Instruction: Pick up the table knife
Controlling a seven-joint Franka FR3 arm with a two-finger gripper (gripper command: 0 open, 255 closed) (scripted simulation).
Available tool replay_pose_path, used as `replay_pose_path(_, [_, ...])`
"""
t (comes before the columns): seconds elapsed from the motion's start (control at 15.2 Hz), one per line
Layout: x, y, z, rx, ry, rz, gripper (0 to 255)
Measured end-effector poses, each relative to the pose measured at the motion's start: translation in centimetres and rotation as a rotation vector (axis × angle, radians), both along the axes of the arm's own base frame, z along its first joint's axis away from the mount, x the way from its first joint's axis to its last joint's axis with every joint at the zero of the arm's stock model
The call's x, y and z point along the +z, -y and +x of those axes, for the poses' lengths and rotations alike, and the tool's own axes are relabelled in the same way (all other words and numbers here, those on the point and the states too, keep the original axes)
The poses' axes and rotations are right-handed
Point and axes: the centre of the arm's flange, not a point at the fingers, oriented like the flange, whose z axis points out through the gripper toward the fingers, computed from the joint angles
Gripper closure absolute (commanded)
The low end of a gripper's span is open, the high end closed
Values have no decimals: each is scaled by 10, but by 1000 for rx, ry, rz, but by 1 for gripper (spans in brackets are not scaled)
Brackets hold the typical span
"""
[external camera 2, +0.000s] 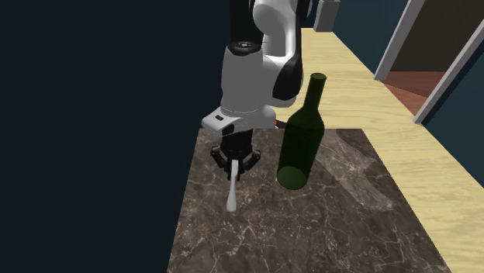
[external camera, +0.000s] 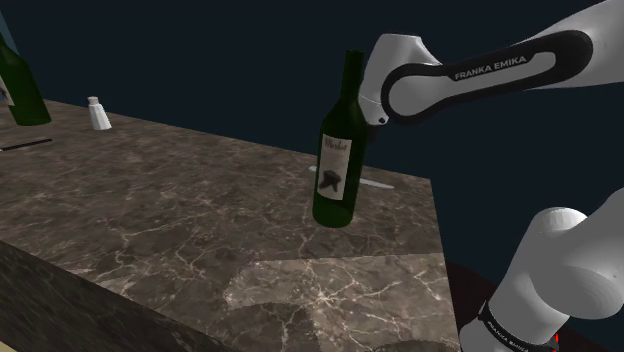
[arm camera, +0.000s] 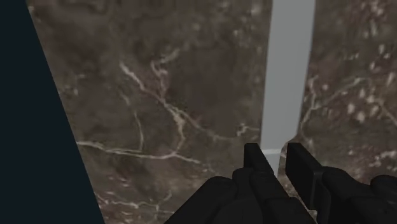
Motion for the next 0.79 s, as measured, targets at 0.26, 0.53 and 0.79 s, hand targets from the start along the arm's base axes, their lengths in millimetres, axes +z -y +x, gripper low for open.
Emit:
replay_pose_path(0.26, [20, -1, 2, 0, 0, 0, 255])
replay_pose_path(0.53, [40, 0, 2, 0, -1, 0, 255])
replay_pose_path(0.79, [60, 0, 1, 0, -1, 0, 255])
